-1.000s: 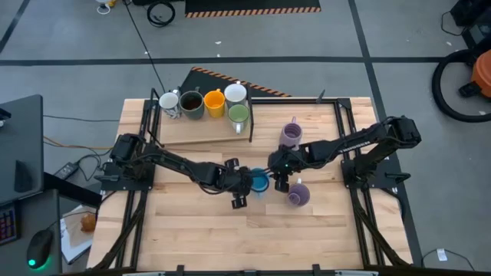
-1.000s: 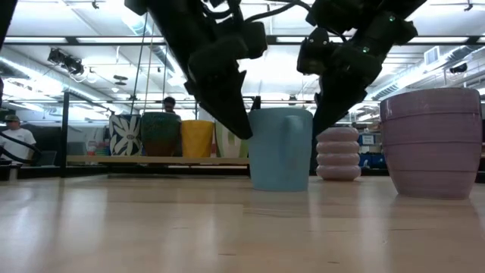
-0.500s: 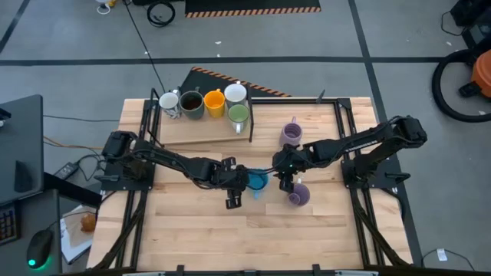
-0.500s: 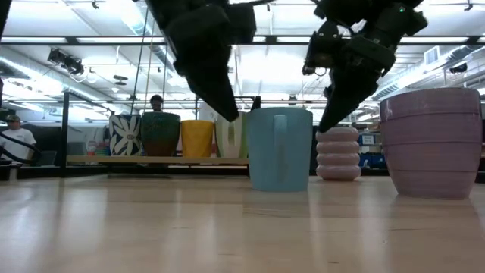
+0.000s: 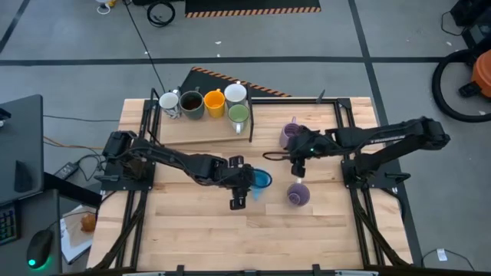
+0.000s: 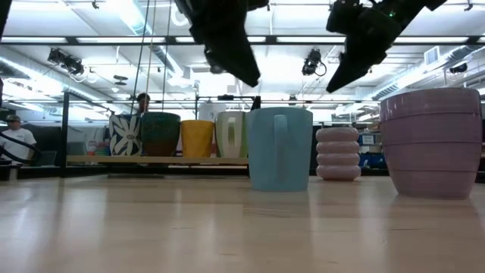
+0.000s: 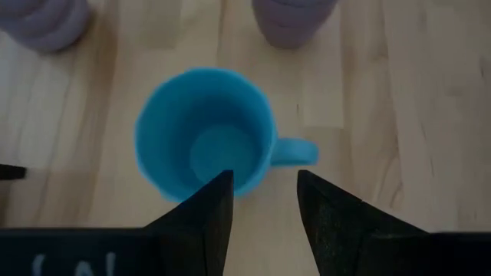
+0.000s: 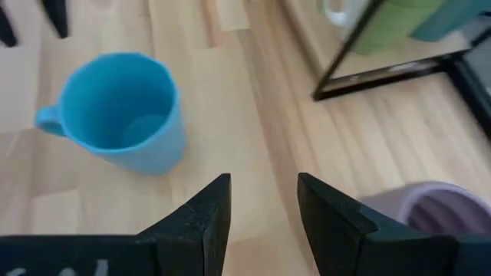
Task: Place coffee mugs
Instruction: Put the blue mug on the shelf
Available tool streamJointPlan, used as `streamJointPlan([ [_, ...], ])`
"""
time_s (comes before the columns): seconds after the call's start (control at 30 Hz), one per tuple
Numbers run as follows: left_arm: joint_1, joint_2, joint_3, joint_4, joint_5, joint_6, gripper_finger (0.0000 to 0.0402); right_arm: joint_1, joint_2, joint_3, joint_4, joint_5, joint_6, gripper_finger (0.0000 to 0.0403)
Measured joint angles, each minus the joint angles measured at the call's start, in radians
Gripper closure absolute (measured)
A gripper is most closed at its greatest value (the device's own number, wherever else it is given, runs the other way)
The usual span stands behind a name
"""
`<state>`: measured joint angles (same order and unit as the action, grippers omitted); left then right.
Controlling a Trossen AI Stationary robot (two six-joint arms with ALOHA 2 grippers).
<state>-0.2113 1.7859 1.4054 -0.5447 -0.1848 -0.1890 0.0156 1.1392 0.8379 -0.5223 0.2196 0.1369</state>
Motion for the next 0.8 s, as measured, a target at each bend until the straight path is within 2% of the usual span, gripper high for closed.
streamJointPlan([
  [0.23, 0.008, 0.006, 0.01, 0.028, 0.007, 0.052, 0.0249, 0.0, -0.042, -0.017, -0.026, 0.046, 0.017, 0.0245],
  [0.4, 0.006, 0.03, 0.01, 0.103, 0.008, 0.155, 0.0249, 0.004, -0.04, -0.05, 0.013, 0.049, 0.038, 0.0245],
  [0.8, 0.006, 0.085, 0.008, 0.07, 0.066, 0.388, 0.0249, 0.05, -0.059, -0.09, 0.043, 0.052, 0.075, 0.0245],
])
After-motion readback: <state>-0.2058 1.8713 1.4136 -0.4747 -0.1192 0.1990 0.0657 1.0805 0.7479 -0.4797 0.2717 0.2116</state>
